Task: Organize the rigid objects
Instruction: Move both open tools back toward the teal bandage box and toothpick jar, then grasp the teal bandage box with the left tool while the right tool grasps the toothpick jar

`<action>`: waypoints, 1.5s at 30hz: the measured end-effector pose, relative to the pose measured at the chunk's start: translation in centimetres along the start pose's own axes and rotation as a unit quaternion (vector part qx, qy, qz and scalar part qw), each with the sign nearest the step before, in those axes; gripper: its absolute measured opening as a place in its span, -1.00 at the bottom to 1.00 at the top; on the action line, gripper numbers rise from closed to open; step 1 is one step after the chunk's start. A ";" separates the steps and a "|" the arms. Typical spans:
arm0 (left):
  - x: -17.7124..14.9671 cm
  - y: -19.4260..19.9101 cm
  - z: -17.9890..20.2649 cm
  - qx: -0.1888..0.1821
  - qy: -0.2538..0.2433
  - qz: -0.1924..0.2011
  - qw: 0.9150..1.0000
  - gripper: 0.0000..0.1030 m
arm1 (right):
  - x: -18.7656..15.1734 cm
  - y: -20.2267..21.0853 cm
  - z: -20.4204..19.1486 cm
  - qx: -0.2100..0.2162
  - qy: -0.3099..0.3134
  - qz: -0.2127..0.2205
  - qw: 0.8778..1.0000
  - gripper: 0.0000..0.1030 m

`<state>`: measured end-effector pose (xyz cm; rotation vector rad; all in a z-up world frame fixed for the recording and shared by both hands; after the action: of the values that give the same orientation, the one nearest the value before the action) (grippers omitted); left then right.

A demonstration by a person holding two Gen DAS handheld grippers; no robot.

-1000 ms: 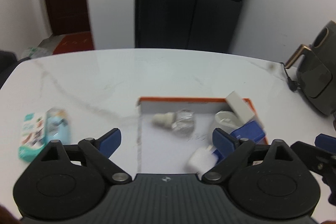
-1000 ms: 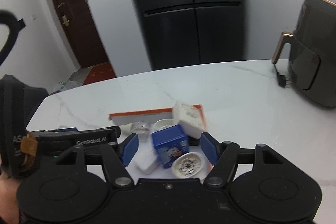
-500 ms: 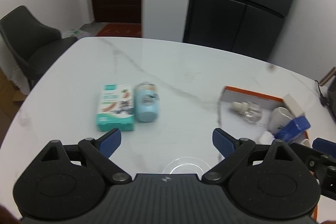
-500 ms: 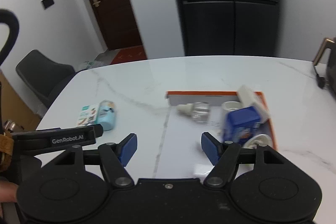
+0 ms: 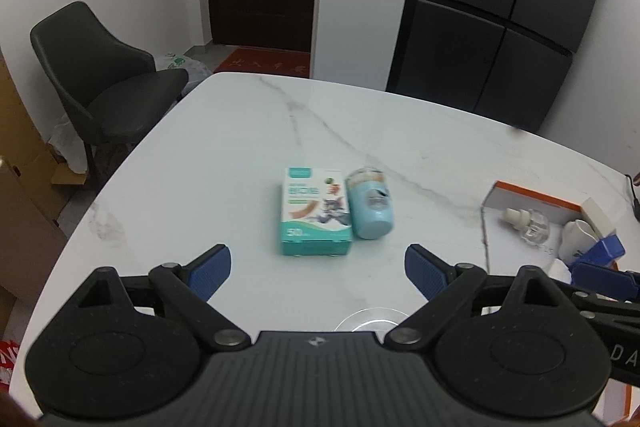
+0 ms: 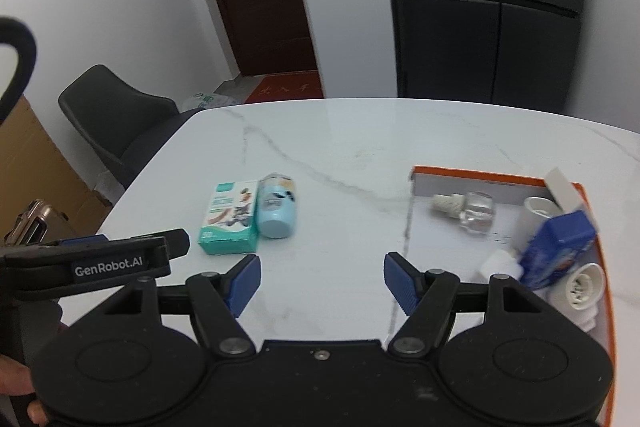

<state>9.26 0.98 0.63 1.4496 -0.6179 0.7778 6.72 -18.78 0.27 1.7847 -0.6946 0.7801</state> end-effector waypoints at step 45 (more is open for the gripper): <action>-0.9 -15.2 -3.0 -0.032 -0.043 -0.049 0.997 0.38 | -1.8 -9.3 -0.7 -0.037 -0.027 -0.039 0.998 0.59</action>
<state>20.28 4.47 -9.69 1.4493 -0.6265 0.6153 12.52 -15.10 -6.24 1.7593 -0.6767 0.6488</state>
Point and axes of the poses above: each gripper's, at about its wrist camera, not at the fingertips, and y roughly against the way its jaws point, z to its right, x to its top, the point moved 5 cm from there along -y, roughly the way its jaws point, and after that the axes turned 9 degrees about z, right-handed, at the moved point
